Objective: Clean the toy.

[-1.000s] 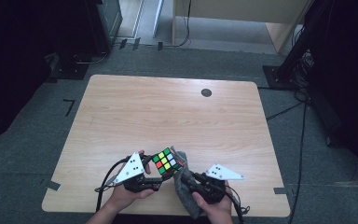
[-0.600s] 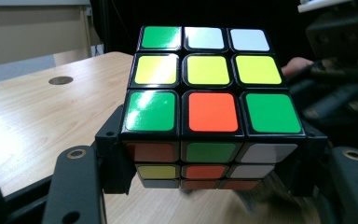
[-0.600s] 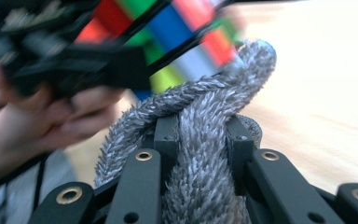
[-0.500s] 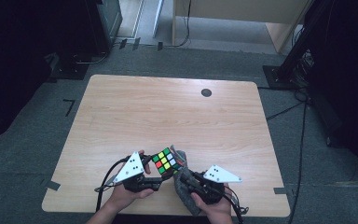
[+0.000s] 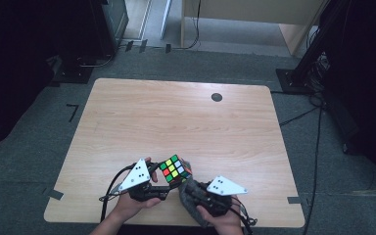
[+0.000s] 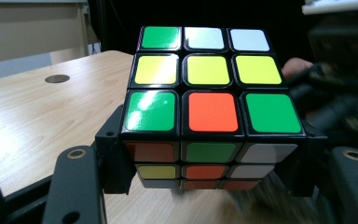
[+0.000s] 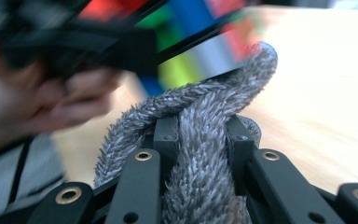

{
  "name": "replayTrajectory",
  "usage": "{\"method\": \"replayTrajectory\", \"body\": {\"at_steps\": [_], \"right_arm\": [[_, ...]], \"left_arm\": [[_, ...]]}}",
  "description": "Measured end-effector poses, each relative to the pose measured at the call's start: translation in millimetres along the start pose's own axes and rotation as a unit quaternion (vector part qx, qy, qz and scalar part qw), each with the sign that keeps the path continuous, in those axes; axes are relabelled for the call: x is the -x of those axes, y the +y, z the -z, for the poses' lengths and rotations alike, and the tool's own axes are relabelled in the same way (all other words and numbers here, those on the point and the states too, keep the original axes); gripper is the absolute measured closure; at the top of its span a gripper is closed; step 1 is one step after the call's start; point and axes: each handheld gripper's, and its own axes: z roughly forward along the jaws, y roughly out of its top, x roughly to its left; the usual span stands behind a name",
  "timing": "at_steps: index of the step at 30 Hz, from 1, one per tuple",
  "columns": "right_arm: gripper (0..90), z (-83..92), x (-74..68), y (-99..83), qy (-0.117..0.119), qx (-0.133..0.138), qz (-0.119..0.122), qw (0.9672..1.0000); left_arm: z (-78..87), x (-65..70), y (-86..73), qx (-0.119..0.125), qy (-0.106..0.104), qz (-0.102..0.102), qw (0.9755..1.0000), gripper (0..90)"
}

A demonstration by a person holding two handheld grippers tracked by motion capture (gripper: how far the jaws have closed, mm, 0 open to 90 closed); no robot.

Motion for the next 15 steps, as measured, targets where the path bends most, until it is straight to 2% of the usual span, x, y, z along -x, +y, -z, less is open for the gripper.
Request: {"method": "replayTrajectory", "body": {"at_steps": [2,3,5,6,7,8,9,10,11,13,15], "right_arm": [[73.1,5.4,5.3,2.3,-0.007,0.019,-0.008,0.9998],[73.1,5.4,5.3,2.3,-0.007,0.019,-0.008,0.9998],[72.9,-2.9,-4.3,-1.3,0.019,-0.002,0.015,0.9997],[72.9,-2.9,-4.3,-1.3,0.019,-0.002,0.015,0.9997],[72.7,-7.2,-9.8,-3.5,0.032,-0.015,0.030,0.9989],[72.4,-13.7,-21.9,-7.2,0.043,-0.040,0.075,0.9954],[72.2,-14.9,-25.7,-7.7,0.044,-0.046,0.091,0.9938],[72.1,-14.8,-26.4,-7.2,0.042,-0.049,0.093,0.9935],[72.1,-14.8,-26.4,-7.2,0.042,-0.049,0.093,0.9935],[72.5,-7.8,-10.3,-2.5,0.013,-0.039,0.048,0.9980],[72.7,0.6,7.9,0.5,-0.023,-0.022,0.003,0.9995]], "left_arm": [[0.0,-0.5,0.0,0.001,-0.001,0.003,1.0000,34.2],[-0.1,-0.6,0.0,0.001,-0.003,0.005,1.0000,34.2],[-0.7,-1.0,-0.3,0.001,-0.004,0.009,1.0000,34.2],[-0.7,-1.0,-0.3,0.001,-0.004,0.009,1.0000,34.2],[-0.7,-0.9,-0.4,0.000,-0.003,0.007,1.0000,34.2],[-0.4,-0.5,-0.3,-0.001,-0.001,0.002,1.0000,34.2],[-0.1,-0.4,-0.3,-0.001,0.001,0.000,1.0000,34.2],[0.4,-0.7,-0.2,-0.001,0.003,-0.003,1.0000,34.2],[0.4,-0.7,-0.2,-0.001,0.003,-0.003,1.0000,34.2],[0.9,-2.2,-1.2,-0.006,0.008,-0.005,0.9999,34.2],[0.2,-2.0,-2.4,-0.010,0.010,-0.009,0.9999,34.2]]}}
